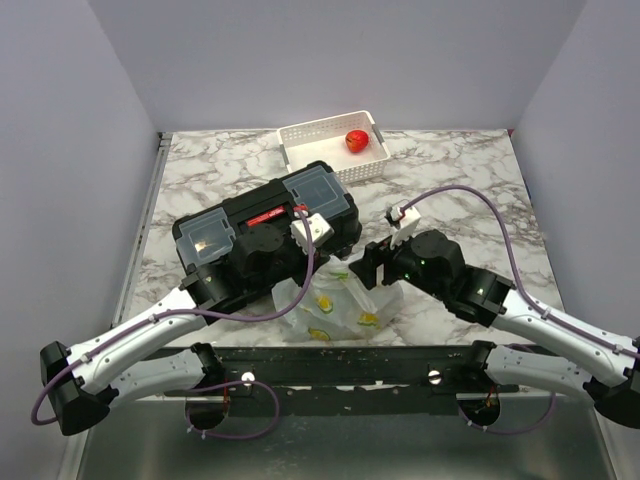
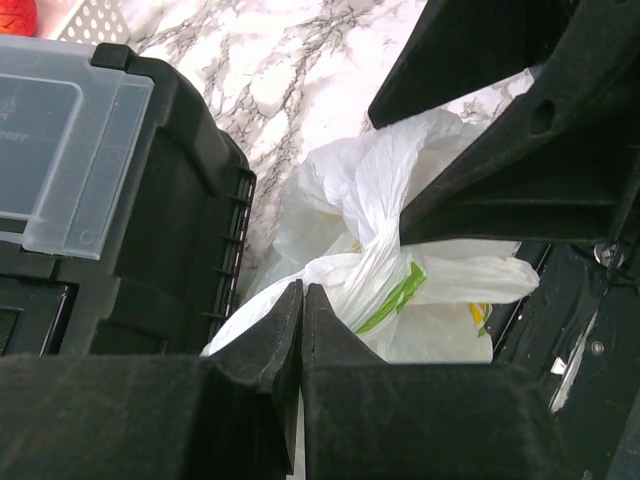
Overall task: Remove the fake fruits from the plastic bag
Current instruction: Untie the plastic bag at the center of the board.
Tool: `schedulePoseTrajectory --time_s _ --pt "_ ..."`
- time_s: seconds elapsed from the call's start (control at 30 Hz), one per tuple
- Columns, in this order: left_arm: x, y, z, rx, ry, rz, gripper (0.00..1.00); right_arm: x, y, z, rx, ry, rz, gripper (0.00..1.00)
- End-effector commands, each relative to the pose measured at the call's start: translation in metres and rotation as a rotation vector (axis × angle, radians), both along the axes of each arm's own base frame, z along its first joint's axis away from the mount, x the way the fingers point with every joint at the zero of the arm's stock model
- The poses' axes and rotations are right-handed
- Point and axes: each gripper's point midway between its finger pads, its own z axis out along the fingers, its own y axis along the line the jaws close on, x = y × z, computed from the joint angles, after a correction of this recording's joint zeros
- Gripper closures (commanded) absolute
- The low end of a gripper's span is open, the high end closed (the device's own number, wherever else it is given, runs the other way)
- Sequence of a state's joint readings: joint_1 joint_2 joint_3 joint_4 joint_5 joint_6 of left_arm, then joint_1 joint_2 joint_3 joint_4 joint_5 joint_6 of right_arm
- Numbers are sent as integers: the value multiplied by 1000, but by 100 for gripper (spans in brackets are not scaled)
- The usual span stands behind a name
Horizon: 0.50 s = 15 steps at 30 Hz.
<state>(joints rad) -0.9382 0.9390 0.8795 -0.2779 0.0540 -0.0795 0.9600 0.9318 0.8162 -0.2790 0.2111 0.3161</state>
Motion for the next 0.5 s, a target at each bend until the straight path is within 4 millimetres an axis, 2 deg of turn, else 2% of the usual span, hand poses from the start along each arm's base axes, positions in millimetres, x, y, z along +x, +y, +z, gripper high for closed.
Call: schedulePoseTrajectory --time_s 0.0,0.1,0.23,0.3,0.4,0.47 --pt "5 0 14 -45 -50 25 100 -3 22 22 64 -48 106 24" --pt "5 0 15 -44 -51 25 100 -6 32 18 33 -45 169 24" --pt "5 3 16 -36 -53 30 100 -30 60 14 52 13 373 24" --pt "5 4 15 -32 -62 33 100 -32 65 9 48 34 397 27" --pt "10 8 15 -17 -72 57 100 -14 55 -6 8 40 270 36" --pt "12 10 14 -11 -74 73 100 5 40 -13 -18 40 122 52"
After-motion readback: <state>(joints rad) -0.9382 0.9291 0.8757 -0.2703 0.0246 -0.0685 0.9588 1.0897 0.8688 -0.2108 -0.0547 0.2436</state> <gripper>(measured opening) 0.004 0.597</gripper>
